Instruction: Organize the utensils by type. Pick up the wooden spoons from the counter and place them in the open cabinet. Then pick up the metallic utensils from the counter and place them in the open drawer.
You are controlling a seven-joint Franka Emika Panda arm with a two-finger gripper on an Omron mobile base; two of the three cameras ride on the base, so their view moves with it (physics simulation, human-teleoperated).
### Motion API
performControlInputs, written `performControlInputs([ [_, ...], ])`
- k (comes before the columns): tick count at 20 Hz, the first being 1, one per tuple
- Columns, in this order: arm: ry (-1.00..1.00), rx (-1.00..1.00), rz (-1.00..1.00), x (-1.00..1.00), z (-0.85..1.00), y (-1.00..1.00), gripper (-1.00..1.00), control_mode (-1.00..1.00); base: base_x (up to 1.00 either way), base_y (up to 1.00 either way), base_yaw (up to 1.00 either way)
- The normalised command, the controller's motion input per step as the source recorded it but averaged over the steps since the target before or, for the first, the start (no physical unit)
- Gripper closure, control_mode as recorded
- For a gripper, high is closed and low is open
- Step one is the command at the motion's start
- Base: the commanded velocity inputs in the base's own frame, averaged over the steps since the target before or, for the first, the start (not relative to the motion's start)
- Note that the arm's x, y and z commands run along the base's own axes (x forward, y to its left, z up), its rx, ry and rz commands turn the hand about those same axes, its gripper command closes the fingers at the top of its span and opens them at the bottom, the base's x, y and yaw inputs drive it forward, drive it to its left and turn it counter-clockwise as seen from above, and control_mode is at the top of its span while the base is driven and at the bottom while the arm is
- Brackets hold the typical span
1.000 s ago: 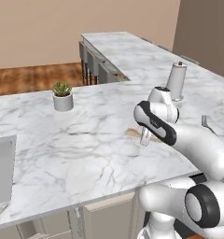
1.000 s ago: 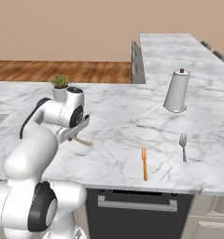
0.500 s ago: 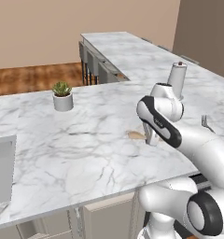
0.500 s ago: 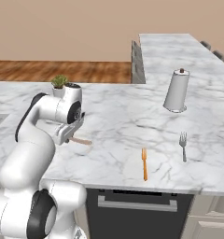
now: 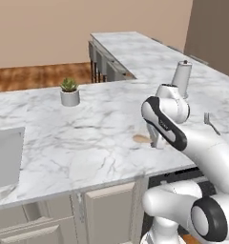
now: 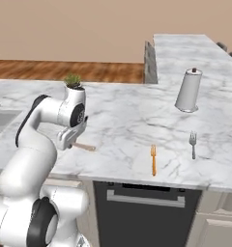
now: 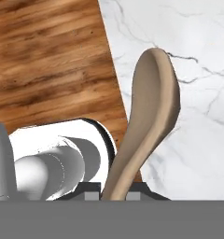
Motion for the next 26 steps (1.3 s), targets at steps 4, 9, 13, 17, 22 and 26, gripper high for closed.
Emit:
performControlInputs([
  [4, 0.00, 0.00, 0.00, 0.00, 0.00, 0.00, 1.00, 1.00, -0.61, 0.13, 0.60],
  [9, 0.00, 0.00, 0.00, 0.00, 0.00, 0.00, 1.00, 1.00, -0.25, 0.14, 0.99],
  [13, 0.00, 0.00, 0.00, 0.00, 0.00, 0.00, 1.00, 1.00, -0.09, 0.09, 1.00],
  [17, 0.00, 0.00, 0.00, 0.00, 0.00, 0.00, 1.00, 1.00, -0.11, 0.15, 1.00],
  [22, 0.00, 0.00, 0.00, 0.00, 0.00, 0.00, 1.00, 1.00, 0.04, 0.20, 0.96],
  [26, 0.00, 0.00, 0.00, 0.00, 0.00, 0.00, 1.00, 1.00, 0.71, 0.18, 0.53],
])
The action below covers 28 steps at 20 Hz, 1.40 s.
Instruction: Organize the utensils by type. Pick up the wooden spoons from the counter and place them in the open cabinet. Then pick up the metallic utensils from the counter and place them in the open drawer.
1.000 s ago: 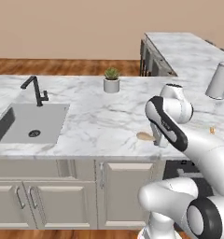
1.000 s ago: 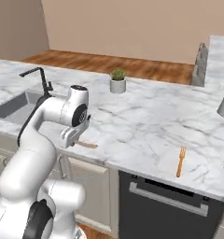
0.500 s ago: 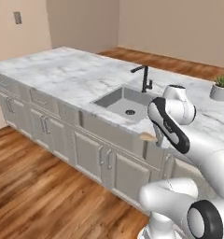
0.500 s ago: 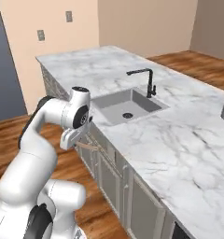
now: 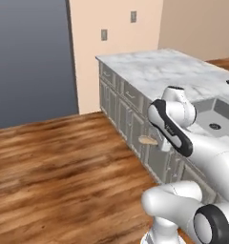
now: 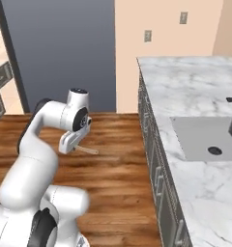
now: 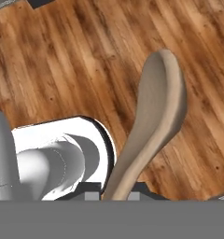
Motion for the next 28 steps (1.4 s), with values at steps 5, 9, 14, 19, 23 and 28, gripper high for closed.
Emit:
performControlInputs([
  [5, 0.00, 0.00, 0.00, 0.00, 0.00, 0.00, 1.00, 1.00, 1.00, 0.10, 0.23],
  [9, 0.00, 0.00, 0.00, 0.00, 0.00, 0.00, 1.00, 1.00, 1.00, 0.05, 0.06],
  [14, 0.00, 0.00, 0.00, 0.00, 0.00, 0.00, 1.00, 1.00, 1.00, 0.03, 0.00],
  [19, 0.00, 0.00, 0.00, 0.00, 0.00, 0.00, 1.00, 1.00, 1.00, 0.05, 0.02],
  [23, 0.00, 0.00, 0.00, 0.00, 0.00, 0.00, 1.00, 1.00, 1.00, 0.12, 0.17],
  [28, 0.00, 0.00, 0.00, 0.00, 0.00, 0.00, 1.00, 1.00, 1.00, 0.06, 0.26],
])
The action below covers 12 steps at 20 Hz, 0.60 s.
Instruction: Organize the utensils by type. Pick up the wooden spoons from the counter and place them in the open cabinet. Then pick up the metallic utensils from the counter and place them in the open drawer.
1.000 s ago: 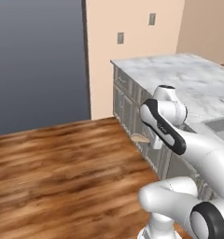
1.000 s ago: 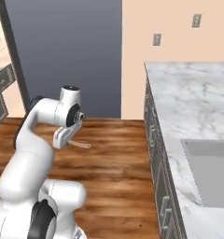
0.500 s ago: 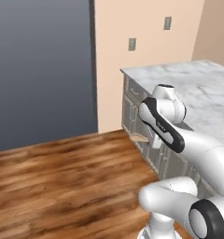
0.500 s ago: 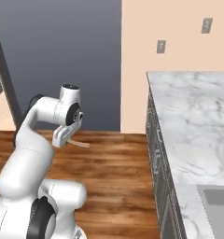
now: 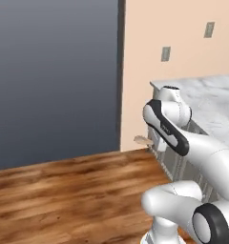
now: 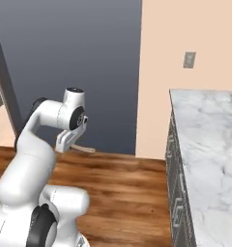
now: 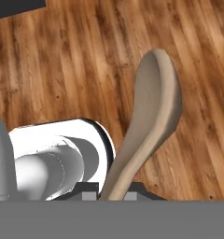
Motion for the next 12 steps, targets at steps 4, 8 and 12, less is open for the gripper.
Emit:
performControlInputs([
  [4, 0.00, 0.00, 0.00, 0.00, 0.00, 0.00, 1.00, 1.00, 1.00, 0.01, 0.38],
  [8, 0.00, 0.00, 0.00, 0.00, 0.00, 0.00, 1.00, 1.00, 0.89, 0.00, 0.60],
  [12, 0.00, 0.00, 0.00, 0.00, 0.00, 0.00, 1.00, 1.00, 0.77, 0.00, 0.72],
])
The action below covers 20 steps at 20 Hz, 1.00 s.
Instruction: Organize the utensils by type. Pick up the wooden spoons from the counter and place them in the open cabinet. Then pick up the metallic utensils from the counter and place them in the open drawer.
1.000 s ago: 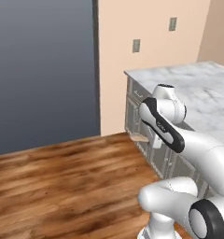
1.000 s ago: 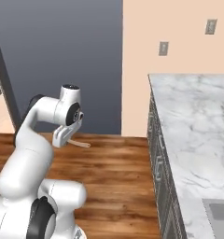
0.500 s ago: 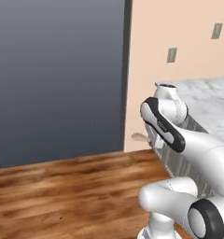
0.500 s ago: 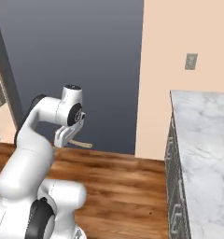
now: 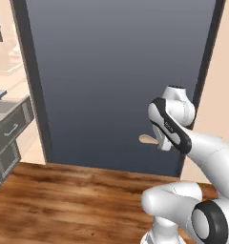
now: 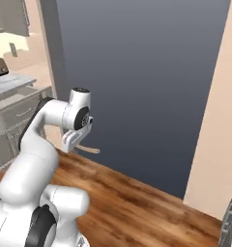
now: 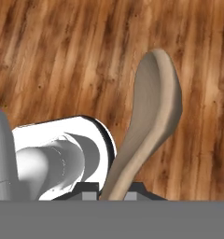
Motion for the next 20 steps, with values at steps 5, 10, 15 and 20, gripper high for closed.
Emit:
performControlInputs([
  [5, 0.00, 0.00, 0.00, 0.00, 0.00, 0.00, 1.00, 1.00, 0.79, 0.00, 0.70],
  [10, 0.00, 0.00, 0.00, 0.00, 0.00, 0.00, 1.00, 1.00, 0.89, 0.00, 0.61],
  [15, 0.00, 0.00, 0.00, 0.00, 0.00, 0.00, 1.00, 1.00, 0.95, -0.02, 0.43],
  [20, 0.00, 0.00, 0.00, 0.00, 0.00, 0.00, 1.00, 1.00, 0.97, -0.08, 0.33],
])
